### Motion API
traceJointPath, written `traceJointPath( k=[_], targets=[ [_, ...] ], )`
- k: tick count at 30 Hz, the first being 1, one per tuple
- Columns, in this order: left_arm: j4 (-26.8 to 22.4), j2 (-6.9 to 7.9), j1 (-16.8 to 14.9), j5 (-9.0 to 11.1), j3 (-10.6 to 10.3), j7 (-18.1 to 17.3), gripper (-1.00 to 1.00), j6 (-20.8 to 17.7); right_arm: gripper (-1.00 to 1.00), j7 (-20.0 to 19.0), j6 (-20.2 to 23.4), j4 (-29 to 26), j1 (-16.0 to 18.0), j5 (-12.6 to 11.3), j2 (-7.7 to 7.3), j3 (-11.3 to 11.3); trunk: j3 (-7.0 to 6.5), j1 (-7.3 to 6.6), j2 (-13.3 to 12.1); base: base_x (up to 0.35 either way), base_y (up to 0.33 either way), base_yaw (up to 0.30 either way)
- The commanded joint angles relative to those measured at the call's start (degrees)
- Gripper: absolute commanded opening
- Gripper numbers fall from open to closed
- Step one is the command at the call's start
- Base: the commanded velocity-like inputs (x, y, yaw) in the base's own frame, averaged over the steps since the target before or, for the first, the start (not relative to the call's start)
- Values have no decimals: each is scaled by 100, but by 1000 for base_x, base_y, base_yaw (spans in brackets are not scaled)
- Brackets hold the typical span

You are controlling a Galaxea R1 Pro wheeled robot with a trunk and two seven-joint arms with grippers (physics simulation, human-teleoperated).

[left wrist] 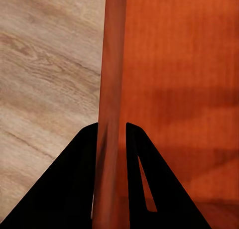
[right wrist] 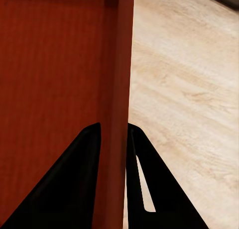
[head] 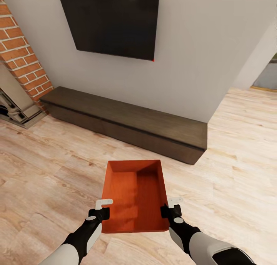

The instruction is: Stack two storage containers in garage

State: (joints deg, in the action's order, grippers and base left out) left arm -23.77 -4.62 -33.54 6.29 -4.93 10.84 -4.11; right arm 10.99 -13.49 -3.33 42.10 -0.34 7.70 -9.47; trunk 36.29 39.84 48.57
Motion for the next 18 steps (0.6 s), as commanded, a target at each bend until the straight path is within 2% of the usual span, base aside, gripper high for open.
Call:
traceJointPath(
  k=[1, 18],
  targets=[
    [-66, -22, -3, -75, 54, 111, -100, 25, -100, 282, -29, 31, 2, -124, -3, 131, -23, -22, -38, 0, 0, 0],
    [-66, -22, -3, -75, 54, 111, -100, 25, -100, 306, -30, 26, 1, -124, -5, 139, -476, -395, -720, 0, 0, 0]
  ],
)
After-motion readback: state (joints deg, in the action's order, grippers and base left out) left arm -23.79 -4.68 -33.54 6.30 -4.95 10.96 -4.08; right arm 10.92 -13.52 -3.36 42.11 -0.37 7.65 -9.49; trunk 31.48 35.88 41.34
